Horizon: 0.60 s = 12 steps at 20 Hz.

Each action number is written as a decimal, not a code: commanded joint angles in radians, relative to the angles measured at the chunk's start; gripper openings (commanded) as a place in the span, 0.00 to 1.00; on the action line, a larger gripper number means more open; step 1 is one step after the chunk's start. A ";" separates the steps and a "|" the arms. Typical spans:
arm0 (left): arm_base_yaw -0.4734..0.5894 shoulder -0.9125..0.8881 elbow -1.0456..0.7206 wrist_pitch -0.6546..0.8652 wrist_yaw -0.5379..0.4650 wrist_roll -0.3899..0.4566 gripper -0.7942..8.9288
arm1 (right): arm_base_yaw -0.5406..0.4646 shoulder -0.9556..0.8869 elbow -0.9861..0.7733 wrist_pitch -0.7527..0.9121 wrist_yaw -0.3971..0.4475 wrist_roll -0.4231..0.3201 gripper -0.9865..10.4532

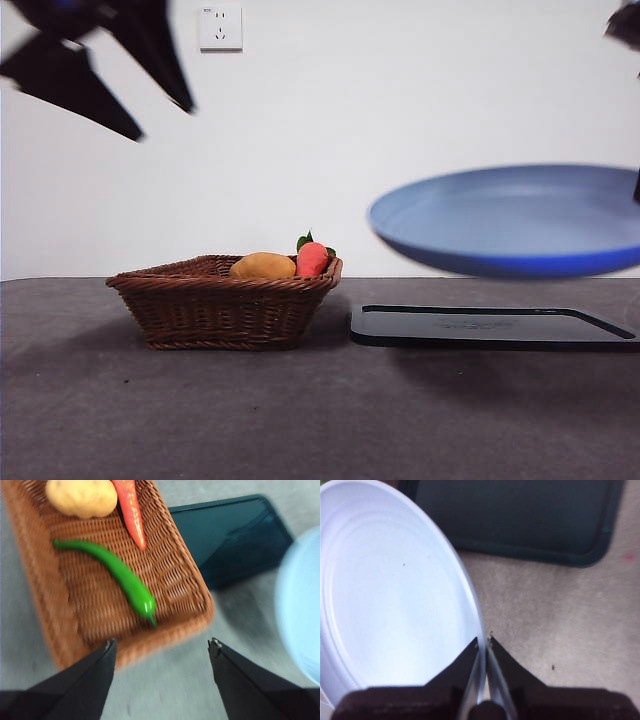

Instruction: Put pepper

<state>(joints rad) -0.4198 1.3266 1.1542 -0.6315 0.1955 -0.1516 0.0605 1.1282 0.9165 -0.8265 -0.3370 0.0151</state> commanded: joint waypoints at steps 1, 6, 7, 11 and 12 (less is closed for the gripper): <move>-0.043 0.164 0.111 0.010 -0.067 -0.014 0.41 | -0.010 -0.068 0.019 0.008 -0.003 0.035 0.09; -0.065 0.444 0.284 -0.004 -0.130 -0.062 0.41 | -0.029 -0.210 0.019 0.001 -0.002 0.045 0.09; -0.065 0.482 0.303 -0.009 -0.146 -0.070 0.41 | -0.029 -0.229 0.019 -0.001 -0.003 0.045 0.09; -0.065 0.594 0.349 -0.010 -0.147 -0.089 0.41 | -0.029 -0.259 0.019 -0.006 -0.005 0.045 0.09; -0.065 0.613 0.352 0.000 -0.151 -0.091 0.41 | -0.029 -0.259 0.019 -0.009 -0.005 0.044 0.09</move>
<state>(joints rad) -0.4789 1.9194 1.4834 -0.6395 0.0467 -0.2310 0.0322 0.8646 0.9165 -0.8463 -0.3378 0.0456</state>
